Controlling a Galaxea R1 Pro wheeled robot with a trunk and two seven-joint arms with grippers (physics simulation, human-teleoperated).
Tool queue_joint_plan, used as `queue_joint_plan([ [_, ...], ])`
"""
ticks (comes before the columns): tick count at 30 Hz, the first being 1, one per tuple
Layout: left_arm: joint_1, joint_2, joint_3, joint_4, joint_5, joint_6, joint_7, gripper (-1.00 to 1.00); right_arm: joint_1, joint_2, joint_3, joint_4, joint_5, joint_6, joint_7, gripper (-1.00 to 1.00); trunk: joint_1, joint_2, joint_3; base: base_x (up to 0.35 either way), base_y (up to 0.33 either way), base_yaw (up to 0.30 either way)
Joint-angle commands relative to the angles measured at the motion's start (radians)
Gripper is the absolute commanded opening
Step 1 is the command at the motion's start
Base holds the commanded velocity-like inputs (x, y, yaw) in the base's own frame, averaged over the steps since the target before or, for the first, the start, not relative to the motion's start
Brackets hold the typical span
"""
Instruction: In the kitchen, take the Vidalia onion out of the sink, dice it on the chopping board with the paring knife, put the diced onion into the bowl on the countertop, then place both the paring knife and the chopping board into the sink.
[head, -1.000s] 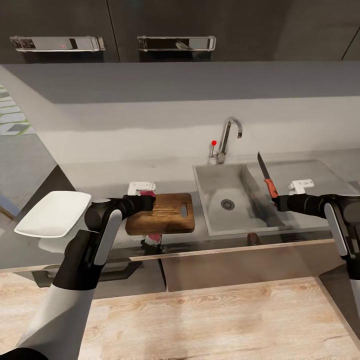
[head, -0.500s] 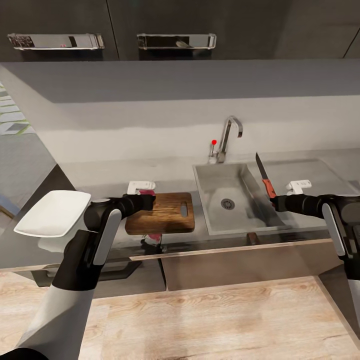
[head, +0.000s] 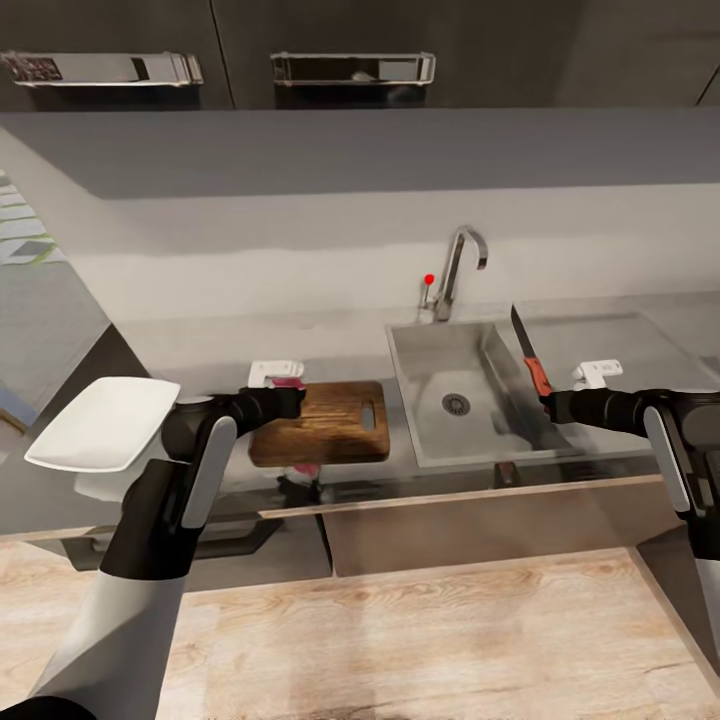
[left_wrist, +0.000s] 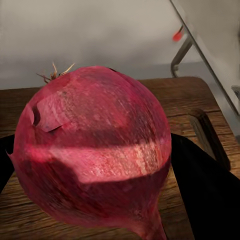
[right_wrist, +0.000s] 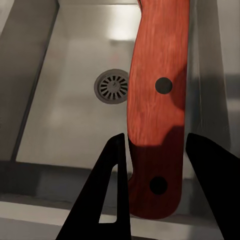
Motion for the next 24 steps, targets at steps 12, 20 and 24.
queue_joint_plan([
  [12, -0.001, 0.0, 0.021, 0.013, 0.009, 0.006, 0.007, -1.0, -0.001, 0.0, -0.002, 0.0, -0.007, 0.007, -0.002, -1.0, 0.0, -0.002, -0.008, 0.0, 0.0, 0.0],
  [20, -0.001, -0.002, 0.021, 0.034, 0.009, 0.002, 0.008, -1.0, -0.001, 0.0, -0.002, 0.0, -0.006, 0.007, -0.002, -1.0, 0.0, -0.002, -0.011, 0.0, 0.0, 0.0],
  [24, -0.001, -0.003, 0.019, 0.04, 0.009, 0.0, 0.008, -1.0, -0.001, 0.0, -0.002, 0.0, -0.006, 0.007, -0.002, -1.0, 0.0, -0.002, -0.017, 0.0, 0.0, 0.0],
])
